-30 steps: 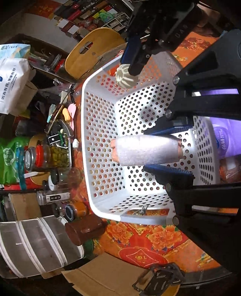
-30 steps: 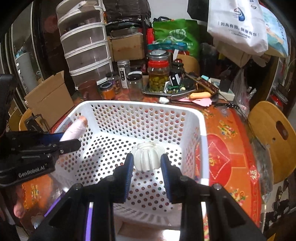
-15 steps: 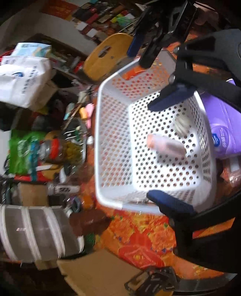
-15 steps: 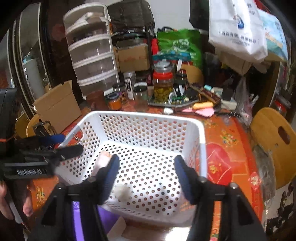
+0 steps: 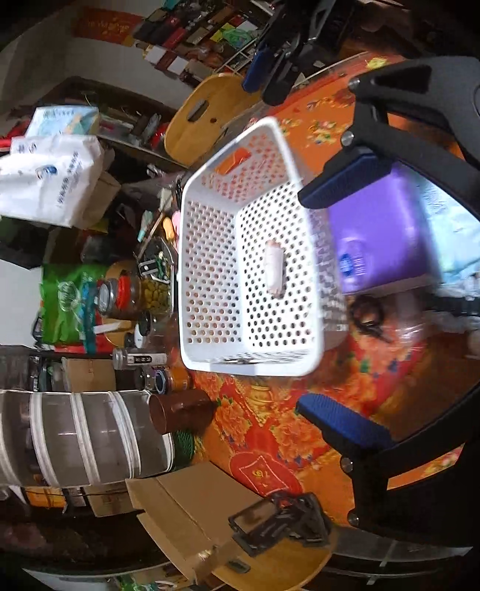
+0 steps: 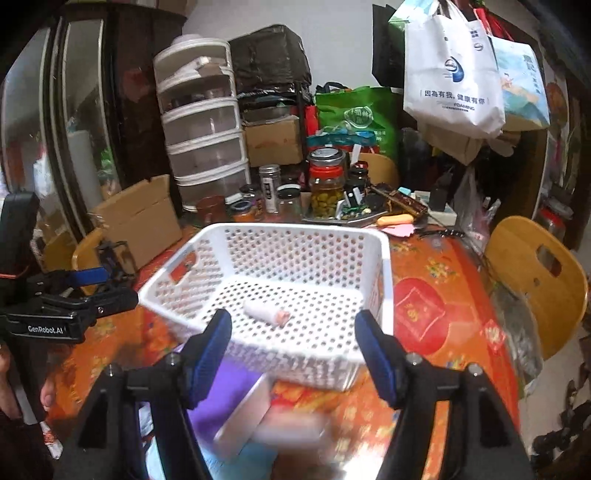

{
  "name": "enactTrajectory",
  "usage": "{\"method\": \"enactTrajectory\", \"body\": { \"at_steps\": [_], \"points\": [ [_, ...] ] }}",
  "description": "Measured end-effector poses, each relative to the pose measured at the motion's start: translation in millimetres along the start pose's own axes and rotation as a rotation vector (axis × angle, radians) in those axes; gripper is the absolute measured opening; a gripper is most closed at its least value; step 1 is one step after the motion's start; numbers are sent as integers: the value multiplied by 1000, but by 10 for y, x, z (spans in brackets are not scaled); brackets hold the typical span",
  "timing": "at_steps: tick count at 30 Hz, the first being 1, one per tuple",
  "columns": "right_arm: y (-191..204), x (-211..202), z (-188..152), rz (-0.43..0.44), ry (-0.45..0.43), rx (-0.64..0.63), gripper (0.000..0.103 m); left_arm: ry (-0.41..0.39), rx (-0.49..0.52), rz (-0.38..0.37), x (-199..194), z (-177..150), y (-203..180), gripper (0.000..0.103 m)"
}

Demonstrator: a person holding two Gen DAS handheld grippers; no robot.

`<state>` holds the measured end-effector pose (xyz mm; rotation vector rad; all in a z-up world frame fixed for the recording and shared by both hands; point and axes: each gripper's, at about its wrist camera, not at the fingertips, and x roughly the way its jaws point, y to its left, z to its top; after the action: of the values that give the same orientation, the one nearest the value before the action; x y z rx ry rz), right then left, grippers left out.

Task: Organize soft objects
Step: 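Move both tools back toward the purple tissue pack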

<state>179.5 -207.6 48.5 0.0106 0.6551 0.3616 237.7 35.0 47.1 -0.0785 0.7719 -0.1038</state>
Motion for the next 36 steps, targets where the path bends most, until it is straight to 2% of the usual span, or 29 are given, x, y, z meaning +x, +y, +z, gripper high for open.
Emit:
{"method": "enactTrajectory", "body": {
  "at_steps": [2, 8, 13, 17, 22, 36],
  "points": [
    [8, -148, -174, 4, -11, 3, 73, -31, 10, -14, -223, -207, -1, 103],
    [8, -361, -763, 20, -9, 49, 74, -93, -13, -15, -699, -814, 117, 103],
    [56, -411, -1226, 38, 7, 87, 74, -115, -58, -11, -860, -1364, 252, 103],
    [106, -340, -1457, 56, 43, 91, 74, -106, -57, -36, -820, -1609, 270, 103],
    [144, -224, -1505, 79, 68, 84, 74, -68, -29, -52, -635, -1705, 228, 103],
    [324, 46, -1283, 136, 85, 27, 72, -17, -5, -72, -185, -1551, 113, 103]
  ]
}}
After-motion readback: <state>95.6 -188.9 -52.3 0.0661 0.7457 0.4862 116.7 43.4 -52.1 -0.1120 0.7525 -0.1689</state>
